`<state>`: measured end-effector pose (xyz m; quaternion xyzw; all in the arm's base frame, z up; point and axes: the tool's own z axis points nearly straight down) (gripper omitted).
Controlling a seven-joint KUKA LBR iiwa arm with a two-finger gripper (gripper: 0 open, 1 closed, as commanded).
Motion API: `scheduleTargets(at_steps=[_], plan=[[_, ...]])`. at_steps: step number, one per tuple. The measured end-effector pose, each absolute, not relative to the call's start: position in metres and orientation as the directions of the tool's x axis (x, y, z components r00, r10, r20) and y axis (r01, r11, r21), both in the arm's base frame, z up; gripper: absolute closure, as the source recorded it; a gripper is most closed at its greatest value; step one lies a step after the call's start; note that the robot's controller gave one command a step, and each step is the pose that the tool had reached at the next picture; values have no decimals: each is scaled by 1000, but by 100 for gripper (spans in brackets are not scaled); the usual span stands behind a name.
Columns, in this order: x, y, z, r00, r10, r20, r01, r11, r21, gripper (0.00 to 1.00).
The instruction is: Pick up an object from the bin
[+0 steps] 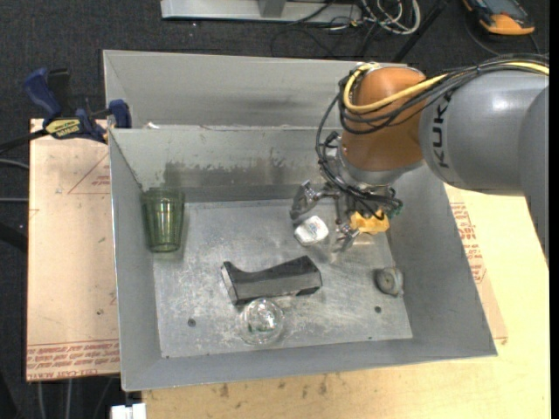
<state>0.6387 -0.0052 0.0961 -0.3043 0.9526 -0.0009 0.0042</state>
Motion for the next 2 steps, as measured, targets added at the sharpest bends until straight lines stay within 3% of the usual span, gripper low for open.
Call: scheduleTargets(at_steps=[1,2], plan=[[641,28,91,-810,-586,-5,-586,810,2,0],[645,13,91,-778,-628,-5,-628,778,-1,0]])
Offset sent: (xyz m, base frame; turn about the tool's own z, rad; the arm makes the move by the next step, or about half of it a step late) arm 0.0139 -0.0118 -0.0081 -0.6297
